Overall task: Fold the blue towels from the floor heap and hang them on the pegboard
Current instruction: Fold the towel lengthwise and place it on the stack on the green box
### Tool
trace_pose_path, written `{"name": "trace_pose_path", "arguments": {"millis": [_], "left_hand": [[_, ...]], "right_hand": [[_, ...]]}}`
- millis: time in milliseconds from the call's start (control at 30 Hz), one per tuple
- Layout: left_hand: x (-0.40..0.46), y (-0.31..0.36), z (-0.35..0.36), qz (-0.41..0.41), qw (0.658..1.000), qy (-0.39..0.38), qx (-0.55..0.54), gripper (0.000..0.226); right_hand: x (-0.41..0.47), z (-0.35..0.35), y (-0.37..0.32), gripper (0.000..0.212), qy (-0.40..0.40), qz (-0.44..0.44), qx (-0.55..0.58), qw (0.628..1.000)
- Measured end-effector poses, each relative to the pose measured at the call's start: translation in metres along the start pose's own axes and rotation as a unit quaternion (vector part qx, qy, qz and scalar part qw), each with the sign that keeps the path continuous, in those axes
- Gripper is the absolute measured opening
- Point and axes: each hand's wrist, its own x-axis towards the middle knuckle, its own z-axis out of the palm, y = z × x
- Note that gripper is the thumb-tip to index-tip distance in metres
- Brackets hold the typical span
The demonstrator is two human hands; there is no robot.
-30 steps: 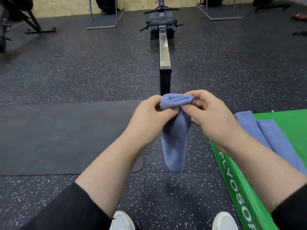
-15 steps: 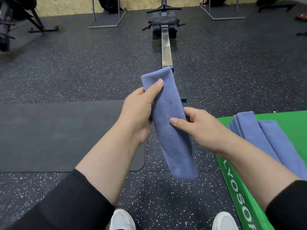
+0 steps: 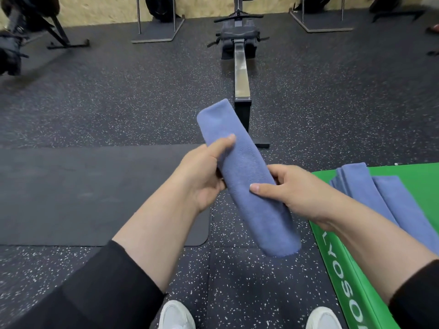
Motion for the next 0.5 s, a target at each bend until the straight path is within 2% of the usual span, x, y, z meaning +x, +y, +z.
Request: {"name": "trace_pose_path", "arguments": {"millis": [100,233,300,400,500], "left_hand": [[-0.001,-0.006,0.002,-0.003,1.0,0.004,-0.003,0.032],[0.002,-0.007,0.004,0.01,0.996,0.049,-0.073,0.025],[0.003,-0.009,0.008,0.004,0.994,0.063,-0.094,0.022],[-0.001,-0.013,0.018,-0.031,0.989,0.073,-0.122,0.02],[-0.005,-0.014,0.028,-0.062,0.983,0.065,-0.161,0.033]], "right_hand": [[0.002,-0.006,0.004,0.028,0.025,0.01,-0.011,1.0],[0.007,-0.008,0.005,0.032,0.126,-0.01,-0.146,0.981],[0.006,-0.007,0.002,0.039,0.174,-0.069,-0.193,0.963],[-0.001,0.0,-0.005,0.06,0.164,-0.145,-0.273,0.937],[-0.001,0.009,-0.003,0.083,0.151,-0.111,-0.343,0.92]]}}
